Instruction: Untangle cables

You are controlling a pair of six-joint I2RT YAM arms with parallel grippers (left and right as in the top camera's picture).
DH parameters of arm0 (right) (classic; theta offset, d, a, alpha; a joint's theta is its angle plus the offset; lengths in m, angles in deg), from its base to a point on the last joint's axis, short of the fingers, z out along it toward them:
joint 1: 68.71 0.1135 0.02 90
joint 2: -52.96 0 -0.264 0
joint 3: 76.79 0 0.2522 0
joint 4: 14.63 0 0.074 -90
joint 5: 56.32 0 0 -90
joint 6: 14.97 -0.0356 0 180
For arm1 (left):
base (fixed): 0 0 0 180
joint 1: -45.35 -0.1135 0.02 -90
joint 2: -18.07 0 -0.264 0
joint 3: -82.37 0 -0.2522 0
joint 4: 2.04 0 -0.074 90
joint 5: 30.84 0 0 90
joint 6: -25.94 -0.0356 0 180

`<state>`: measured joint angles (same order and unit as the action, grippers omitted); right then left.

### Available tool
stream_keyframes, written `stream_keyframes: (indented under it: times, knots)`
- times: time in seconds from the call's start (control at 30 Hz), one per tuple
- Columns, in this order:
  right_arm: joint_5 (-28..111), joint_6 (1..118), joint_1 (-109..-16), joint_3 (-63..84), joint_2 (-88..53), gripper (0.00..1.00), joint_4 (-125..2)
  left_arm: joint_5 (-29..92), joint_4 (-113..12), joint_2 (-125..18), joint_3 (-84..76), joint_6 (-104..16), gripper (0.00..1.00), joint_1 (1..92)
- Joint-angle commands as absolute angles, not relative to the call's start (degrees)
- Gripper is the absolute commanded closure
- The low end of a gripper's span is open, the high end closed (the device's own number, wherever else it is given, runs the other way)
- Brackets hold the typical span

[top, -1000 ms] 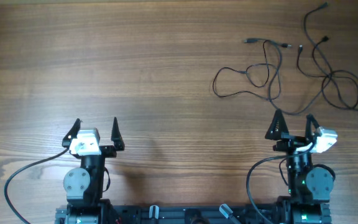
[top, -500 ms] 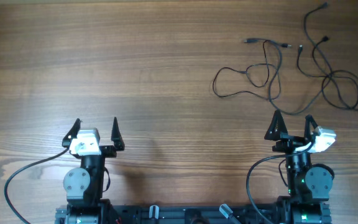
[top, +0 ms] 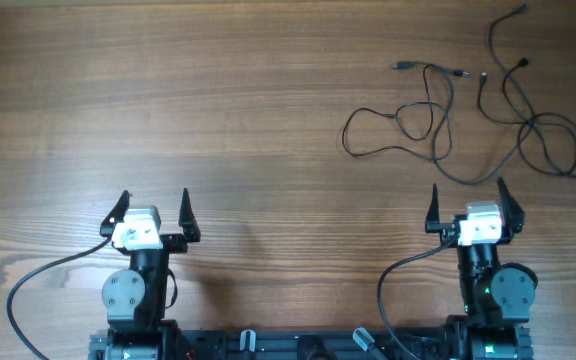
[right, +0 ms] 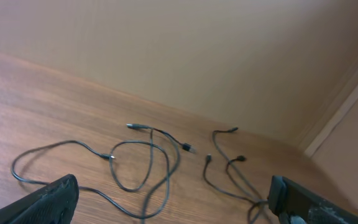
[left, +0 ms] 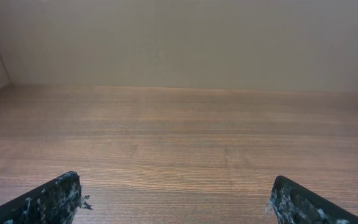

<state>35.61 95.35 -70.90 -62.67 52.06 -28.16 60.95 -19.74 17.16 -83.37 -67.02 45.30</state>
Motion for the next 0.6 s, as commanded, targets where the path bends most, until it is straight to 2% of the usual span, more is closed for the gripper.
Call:
stream_keyframes:
  times: [0.0, 0.13, 0.23, 0.3, 0.57]
  knots:
    - [36.75, 95.48, -70.55, -62.76, 52.76, 0.00, -28.25, 60.68, -19.94, 17.27, -83.53, -68.13, 0.00, 45.50]
    - [36.72, 94.01, -70.55, -62.76, 52.76, 0.00, -28.25, 60.68, -19.94, 17.27, -83.53, -68.13, 0.00, 45.52]
    - [36.72, 80.75, -70.55, -62.76, 52.76, 0.00, -28.25, 60.68, -19.94, 17.25, -83.53, -68.13, 0.00, 45.50]
    - [36.72, 75.89, -70.55, -62.76, 52.76, 0.00, -28.25, 60.68, -19.94, 17.25, -83.53, -68.13, 0.00, 45.50]
    - [36.31, 76.53, -70.55, -62.73, 52.76, 0.00, -28.23, 60.68, -19.94, 17.14, -83.53, -68.13, 0.00, 45.50]
